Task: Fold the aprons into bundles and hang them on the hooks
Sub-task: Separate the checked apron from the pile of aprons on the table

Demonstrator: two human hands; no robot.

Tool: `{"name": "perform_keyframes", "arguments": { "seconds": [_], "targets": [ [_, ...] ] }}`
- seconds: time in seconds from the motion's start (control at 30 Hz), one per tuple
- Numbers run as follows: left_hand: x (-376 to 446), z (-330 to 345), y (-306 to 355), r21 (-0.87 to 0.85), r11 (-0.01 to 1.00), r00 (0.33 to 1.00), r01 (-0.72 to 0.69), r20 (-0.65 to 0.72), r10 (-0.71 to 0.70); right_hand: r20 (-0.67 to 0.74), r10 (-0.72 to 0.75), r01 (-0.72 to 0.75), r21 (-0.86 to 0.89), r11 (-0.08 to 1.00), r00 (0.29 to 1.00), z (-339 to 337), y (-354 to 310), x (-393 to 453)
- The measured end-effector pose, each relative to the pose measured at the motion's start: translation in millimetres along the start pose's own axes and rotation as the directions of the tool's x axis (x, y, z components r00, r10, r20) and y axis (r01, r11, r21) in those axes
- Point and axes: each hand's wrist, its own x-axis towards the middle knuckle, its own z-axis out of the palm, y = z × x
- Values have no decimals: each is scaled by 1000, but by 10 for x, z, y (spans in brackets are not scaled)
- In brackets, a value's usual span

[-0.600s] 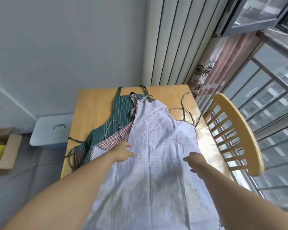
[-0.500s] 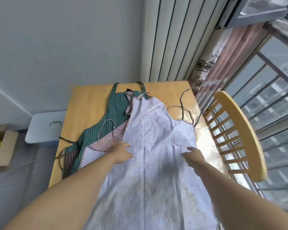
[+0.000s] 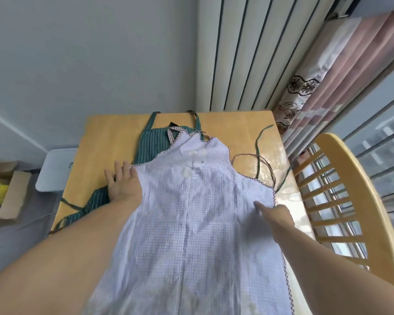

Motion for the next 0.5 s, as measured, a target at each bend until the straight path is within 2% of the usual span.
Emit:
{"name": "perform_keyframes", "arguments": {
  "seconds": [0.07, 0.13, 0.2, 0.27, 0.33, 0.4, 0.43, 0.5],
  "targets": [
    [178, -88, -55, 60, 998, 998, 26, -58, -22, -18, 24, -24, 9, 1000, 1000, 30, -7, 85],
    [288, -128, -26, 10, 1000, 992, -14, -128, 15, -40, 42, -42, 8, 999, 998, 48, -18, 134],
    [271, -133, 138, -164, 971, 966, -172, -224, 133, -52, 44, -46, -36, 998, 998, 39, -32, 167],
    [143, -110, 384, -300, 875, 904, -379, -323, 281, -34, 41, -43, -70, 997, 999, 57, -6, 209],
    [72, -80, 672, -319, 784, 832, -532, -370, 414, -16, 24, -25, -39, 999, 1000, 88, 24, 237],
    [100, -96, 959, -263, 761, 795, -592, -344, 500, -37, -10, 11, 29, 1000, 999, 74, 36, 219],
    [146, -109, 1070, -246, 780, 809, -576, -310, 500, -62, -38, 42, 74, 996, 997, 56, 45, 212],
    [307, -173, 1214, -245, 844, 877, -478, -182, 444, -122, -81, 98, 138, 986, 989, 12, 52, 172]
  ]
}}
